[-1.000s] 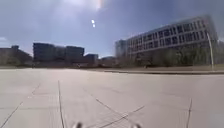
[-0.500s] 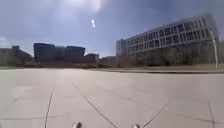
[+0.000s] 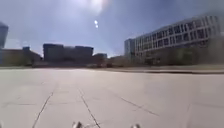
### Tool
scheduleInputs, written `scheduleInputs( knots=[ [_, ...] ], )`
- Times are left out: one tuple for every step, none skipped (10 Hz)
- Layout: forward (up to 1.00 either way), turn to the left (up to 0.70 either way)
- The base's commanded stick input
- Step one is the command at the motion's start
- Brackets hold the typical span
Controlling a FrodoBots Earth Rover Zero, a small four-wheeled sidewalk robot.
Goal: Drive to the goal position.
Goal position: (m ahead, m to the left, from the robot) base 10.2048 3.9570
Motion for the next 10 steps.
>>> scheduleInputs(
  knots=[
    [0.85,0.04],
    [0.85,0.04],
    [0.85,0.04],
    [0.85,0.04],
    [0.85,0.04],
    [0.85,0.04],
    [0.85,0.04],
    [0.85,0.04],
    [0.85,0.04],
    [0.85,0.04]
  ],
)
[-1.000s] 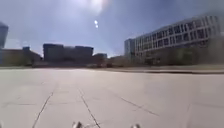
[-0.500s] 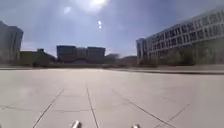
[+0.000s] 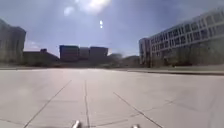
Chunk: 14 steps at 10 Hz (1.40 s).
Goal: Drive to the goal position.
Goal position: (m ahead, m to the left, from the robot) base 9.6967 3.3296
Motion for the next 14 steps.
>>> scheduleInputs(
  knots=[
    [0.85,0.04],
    [0.85,0.04],
    [0.85,0.04],
    [0.85,0.04],
    [0.85,0.04],
    [0.85,0.04],
    [0.85,0.04],
    [0.85,0.04],
    [0.85,0.04],
    [0.85,0.04],
    [0.85,0.04],
    [0.85,0.04],
    [0.85,0.04],
    [0.85,0.04]
  ],
)
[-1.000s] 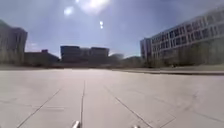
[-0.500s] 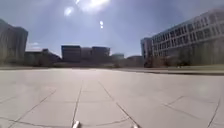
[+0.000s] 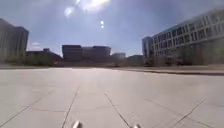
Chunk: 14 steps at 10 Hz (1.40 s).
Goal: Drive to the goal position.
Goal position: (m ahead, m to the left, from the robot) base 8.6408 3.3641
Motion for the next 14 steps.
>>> scheduleInputs(
  knots=[
    [0.85,0.04],
    [0.85,0.04],
    [0.85,0.04],
    [0.85,0.04],
    [0.85,0.04],
    [0.85,0.04],
    [0.85,0.04],
    [0.85,0.04],
    [0.85,0.04],
    [0.85,0.04],
    [0.85,0.04],
    [0.85,0.04],
    [0.85,0.04],
    [0.85,0.04]
  ],
)
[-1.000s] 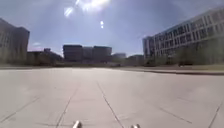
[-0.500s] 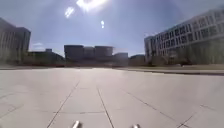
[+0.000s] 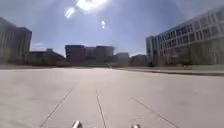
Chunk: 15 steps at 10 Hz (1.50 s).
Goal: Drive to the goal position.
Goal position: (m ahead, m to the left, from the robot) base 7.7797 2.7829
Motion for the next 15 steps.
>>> scheduleInputs(
  knots=[
    [0.85,0.04],
    [0.85,0.04],
    [0.85,0.04],
    [0.85,0.04],
    [0.85,0.04],
    [0.85,0.04],
    [0.85,0.04],
    [0.85,0.04],
    [0.85,0.04],
    [0.85,0.04],
    [0.85,0.04],
    [0.85,0.04],
    [0.85,0.04],
    [0.85,0.04],
    [0.85,0.04]
  ],
)
